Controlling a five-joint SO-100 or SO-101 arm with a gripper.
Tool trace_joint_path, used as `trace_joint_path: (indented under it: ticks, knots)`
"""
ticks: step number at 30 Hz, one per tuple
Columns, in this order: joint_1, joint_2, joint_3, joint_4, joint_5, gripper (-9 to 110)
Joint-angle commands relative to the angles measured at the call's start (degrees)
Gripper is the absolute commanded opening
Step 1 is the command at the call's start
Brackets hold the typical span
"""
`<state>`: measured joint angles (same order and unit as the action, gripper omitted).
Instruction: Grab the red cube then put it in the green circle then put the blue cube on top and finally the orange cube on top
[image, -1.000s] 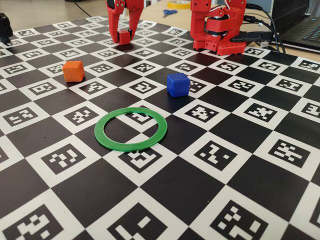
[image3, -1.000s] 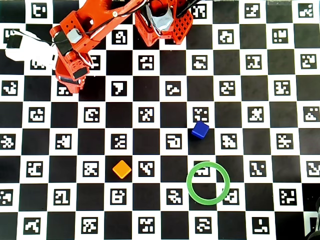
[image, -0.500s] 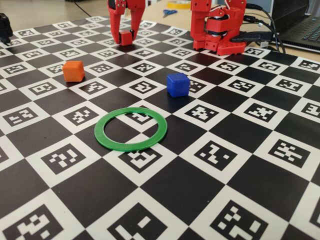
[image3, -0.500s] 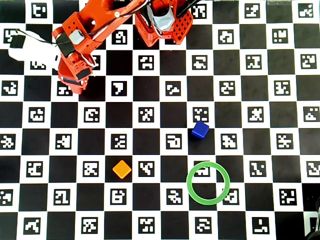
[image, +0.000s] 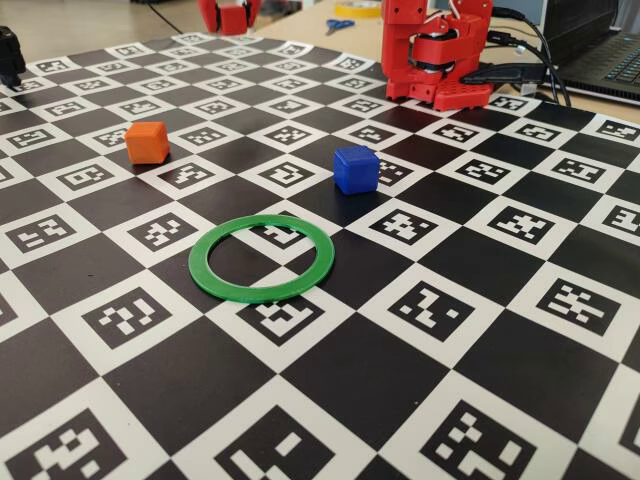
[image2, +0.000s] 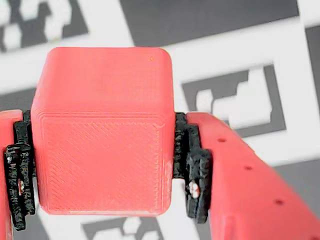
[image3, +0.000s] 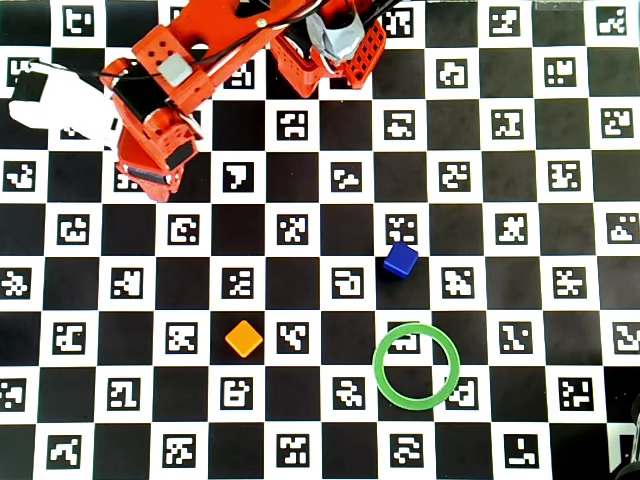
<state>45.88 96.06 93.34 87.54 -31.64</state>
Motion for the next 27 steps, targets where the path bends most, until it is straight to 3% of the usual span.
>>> trace_joint_path:
  ticks: [1, 10, 17, 27]
  knots:
    - [-5.3, 5.1, -9.4, 4.3, 4.0, 10]
    - [-22.3, 4.8, -15.6, 7.9, 16.4, 10]
    - [-36.3, 1.8, -15.5, 2.0, 25.0, 9]
    - [-49.6, -13.4, -29.3, 3.3, 31.1, 9]
